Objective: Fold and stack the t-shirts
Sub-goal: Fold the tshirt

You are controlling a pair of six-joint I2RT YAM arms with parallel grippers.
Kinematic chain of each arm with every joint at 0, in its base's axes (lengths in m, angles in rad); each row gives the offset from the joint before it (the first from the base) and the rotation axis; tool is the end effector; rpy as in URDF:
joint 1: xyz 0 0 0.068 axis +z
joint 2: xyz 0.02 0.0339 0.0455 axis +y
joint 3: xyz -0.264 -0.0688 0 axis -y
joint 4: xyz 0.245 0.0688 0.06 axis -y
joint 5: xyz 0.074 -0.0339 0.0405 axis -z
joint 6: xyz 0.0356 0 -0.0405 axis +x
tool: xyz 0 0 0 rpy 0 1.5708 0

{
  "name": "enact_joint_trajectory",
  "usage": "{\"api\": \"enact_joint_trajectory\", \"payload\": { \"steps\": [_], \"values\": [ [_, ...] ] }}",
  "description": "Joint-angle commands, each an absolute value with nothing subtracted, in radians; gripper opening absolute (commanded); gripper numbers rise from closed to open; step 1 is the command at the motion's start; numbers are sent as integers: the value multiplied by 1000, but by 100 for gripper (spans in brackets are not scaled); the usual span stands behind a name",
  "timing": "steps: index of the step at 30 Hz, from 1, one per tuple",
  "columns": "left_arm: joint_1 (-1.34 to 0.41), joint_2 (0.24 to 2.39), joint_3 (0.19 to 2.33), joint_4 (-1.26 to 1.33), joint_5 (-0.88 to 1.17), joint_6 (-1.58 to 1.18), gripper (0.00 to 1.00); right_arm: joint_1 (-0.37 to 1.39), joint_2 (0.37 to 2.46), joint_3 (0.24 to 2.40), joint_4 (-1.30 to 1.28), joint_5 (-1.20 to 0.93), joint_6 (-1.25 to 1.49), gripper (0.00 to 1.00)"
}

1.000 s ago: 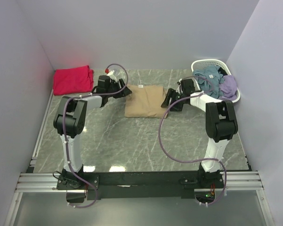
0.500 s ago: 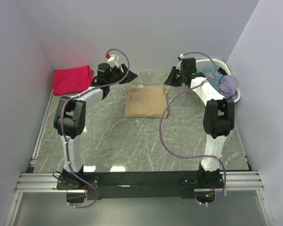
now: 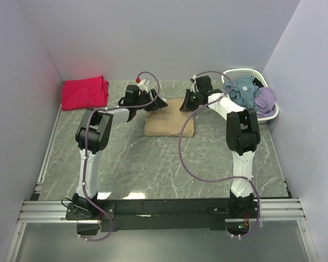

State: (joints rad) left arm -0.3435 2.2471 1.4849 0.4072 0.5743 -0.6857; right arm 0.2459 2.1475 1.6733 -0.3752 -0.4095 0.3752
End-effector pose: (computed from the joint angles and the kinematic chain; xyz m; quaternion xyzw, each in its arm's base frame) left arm 0.4655 -0.1870 0.1575 0.0254 0.8033 -0.4720 0.3624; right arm 0.4619 0.1305 0.1962 -0.0124 0.9188 0.2867 0.2709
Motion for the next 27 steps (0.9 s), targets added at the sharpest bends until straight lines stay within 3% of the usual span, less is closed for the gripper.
{"api": "enact_joint_trajectory", "payload": {
  "steps": [1,19,27],
  "values": [
    [-348,2214,1502,362,540,-606,63,252,2166,1680,-382,-348,353,5],
    [-360,2304,1742,-77,209,-322,64,244,2233,1738,-499,-160,365,10],
    [-396,2296,1761,-140,-78,-215,64,242,2224,1741,-514,-69,361,10]
  ]
}}
